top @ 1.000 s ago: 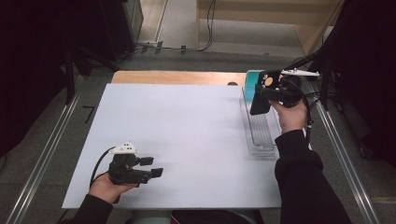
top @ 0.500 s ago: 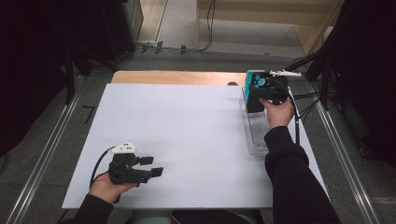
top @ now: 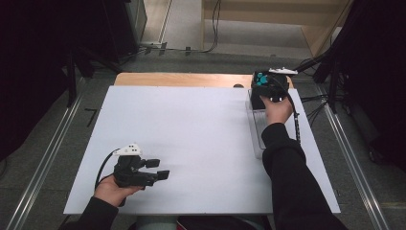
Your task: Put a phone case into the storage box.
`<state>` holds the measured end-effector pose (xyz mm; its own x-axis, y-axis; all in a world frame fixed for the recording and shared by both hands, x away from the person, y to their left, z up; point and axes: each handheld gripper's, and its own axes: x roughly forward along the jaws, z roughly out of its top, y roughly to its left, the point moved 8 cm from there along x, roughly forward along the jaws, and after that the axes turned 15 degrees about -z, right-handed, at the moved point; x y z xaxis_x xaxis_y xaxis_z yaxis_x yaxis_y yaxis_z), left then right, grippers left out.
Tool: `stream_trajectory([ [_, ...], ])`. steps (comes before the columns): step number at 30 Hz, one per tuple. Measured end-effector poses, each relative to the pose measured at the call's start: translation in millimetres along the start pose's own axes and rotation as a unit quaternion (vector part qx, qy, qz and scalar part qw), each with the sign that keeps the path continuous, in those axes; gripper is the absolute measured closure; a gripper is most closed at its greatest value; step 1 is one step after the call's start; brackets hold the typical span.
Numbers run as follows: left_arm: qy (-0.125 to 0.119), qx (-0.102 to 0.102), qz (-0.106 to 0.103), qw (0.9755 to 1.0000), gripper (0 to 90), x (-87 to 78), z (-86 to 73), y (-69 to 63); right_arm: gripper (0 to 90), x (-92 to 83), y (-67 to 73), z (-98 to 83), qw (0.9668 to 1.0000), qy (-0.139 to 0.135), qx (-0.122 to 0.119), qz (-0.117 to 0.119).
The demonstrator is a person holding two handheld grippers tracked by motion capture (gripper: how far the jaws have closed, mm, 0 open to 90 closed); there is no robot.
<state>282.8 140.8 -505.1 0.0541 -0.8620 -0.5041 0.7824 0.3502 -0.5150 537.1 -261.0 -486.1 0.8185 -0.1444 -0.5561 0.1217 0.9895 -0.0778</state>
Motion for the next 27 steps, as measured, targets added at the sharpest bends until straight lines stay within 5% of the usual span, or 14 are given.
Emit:
stream_trajectory([
  [6,-0.002,-0.001,-0.003,1.0000,33.1,0.9,0.8,-0.2,10.5,6.2,4.0,-2.6,0.9999,0.012,-0.009,-0.008],
  [17,-0.006,-0.018,-0.007,0.9998,33.1,1.8,2.8,0.6,7.4,-0.4,-1.7,-3.3,0.9994,0.030,-0.009,0.017],
  [27,0.001,-0.026,-0.010,0.9996,33.0,4.4,6.9,3.9,7.3,-31.1,1.0,1.8,0.9976,0.026,0.006,0.064],
])
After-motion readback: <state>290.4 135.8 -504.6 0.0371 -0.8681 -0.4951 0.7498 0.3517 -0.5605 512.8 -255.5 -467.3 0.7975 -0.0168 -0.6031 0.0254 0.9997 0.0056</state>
